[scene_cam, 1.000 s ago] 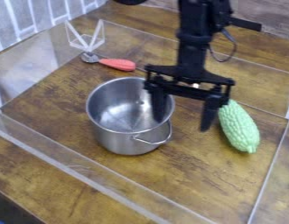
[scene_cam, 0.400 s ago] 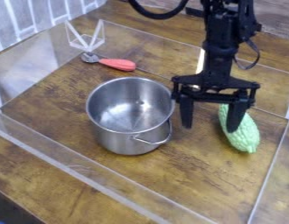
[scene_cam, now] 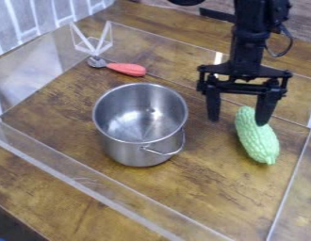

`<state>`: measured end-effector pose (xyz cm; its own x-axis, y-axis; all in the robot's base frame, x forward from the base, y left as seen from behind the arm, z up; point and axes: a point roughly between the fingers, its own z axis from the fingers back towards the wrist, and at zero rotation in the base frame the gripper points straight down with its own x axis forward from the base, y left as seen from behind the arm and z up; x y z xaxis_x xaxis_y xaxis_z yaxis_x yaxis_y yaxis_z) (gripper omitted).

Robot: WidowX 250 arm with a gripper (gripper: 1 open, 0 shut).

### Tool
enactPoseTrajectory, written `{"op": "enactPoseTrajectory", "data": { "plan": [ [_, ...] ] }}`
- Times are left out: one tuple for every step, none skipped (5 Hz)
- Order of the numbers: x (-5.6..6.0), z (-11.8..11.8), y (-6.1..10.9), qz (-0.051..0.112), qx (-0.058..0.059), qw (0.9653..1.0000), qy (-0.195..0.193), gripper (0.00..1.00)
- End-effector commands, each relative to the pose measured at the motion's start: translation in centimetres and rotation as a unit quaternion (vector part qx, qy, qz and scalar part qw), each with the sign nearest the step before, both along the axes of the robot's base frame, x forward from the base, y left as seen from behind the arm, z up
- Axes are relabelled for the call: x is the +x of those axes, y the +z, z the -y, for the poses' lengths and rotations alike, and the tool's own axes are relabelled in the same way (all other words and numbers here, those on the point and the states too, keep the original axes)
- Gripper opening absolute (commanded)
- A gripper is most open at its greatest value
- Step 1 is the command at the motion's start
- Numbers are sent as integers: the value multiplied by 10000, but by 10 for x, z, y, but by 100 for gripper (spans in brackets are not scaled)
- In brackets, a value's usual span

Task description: Put the green object in the silver pot

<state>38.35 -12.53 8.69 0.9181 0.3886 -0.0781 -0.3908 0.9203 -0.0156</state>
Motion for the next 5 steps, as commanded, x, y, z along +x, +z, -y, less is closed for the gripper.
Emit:
{"op": "enactPoseTrajectory", "data": {
  "plan": [
    [12, 11, 8, 324, -84, 9994, 118, 100],
    [18, 14, -12, 327, -52, 9992, 229, 100],
    [25, 25, -19, 320, -11, 9987, 392, 100],
    [30, 35, -30, 299, 61, 9979, 564, 100],
    [32, 39, -34, 270, 127, 9963, 806, 100]
  ]
}}
